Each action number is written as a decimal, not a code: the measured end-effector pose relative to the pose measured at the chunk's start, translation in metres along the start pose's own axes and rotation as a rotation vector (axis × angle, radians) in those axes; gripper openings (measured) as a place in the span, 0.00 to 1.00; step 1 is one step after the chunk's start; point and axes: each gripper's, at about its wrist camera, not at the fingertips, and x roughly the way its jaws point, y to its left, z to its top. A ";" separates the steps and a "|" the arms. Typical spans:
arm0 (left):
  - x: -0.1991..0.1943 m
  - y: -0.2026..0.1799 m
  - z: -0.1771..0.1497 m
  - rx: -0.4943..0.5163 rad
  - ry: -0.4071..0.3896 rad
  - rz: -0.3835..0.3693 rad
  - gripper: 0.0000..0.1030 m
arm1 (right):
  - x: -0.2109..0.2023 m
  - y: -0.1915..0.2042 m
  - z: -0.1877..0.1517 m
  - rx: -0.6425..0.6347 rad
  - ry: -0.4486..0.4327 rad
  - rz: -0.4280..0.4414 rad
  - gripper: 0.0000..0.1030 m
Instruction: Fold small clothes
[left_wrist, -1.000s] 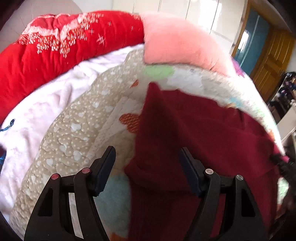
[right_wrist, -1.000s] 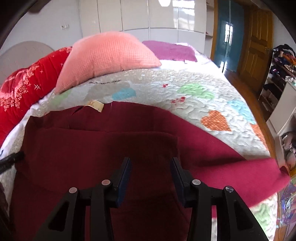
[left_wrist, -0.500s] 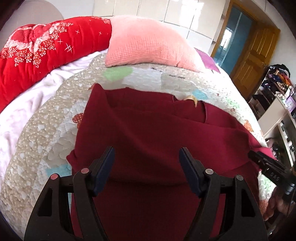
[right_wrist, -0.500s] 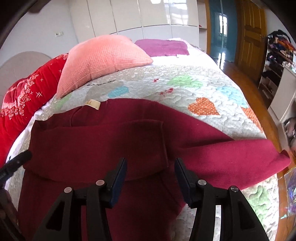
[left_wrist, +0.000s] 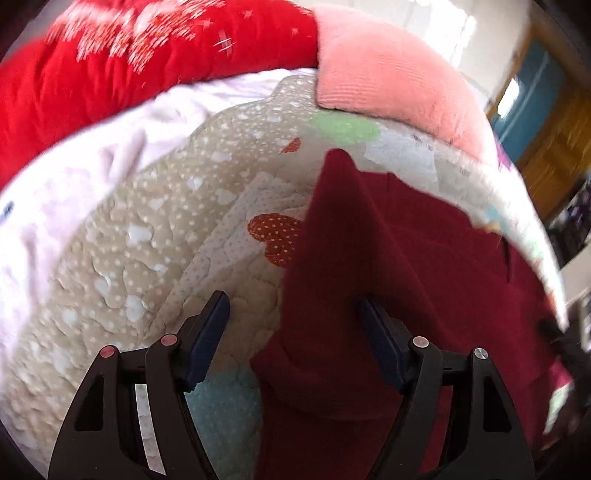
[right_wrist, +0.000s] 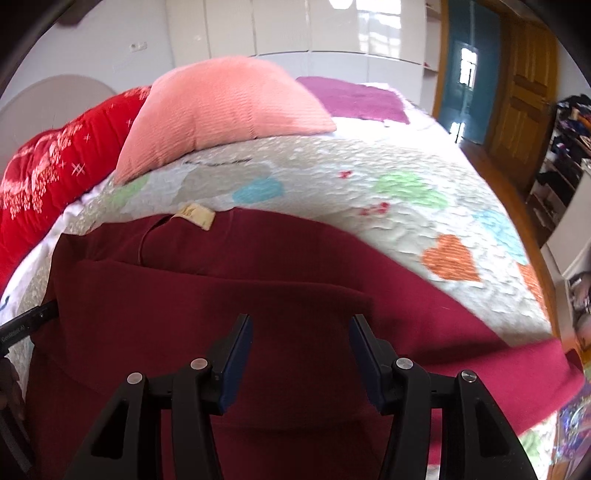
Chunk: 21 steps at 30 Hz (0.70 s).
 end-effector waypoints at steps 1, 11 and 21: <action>-0.001 0.002 0.000 -0.003 -0.005 0.005 0.72 | 0.005 0.004 0.000 -0.010 0.010 -0.002 0.51; -0.015 0.014 -0.015 0.014 -0.039 0.011 0.72 | -0.004 0.112 0.035 -0.256 -0.046 0.273 0.52; -0.016 0.020 -0.024 0.001 -0.076 -0.034 0.72 | 0.059 0.227 0.043 -0.637 0.043 0.323 0.49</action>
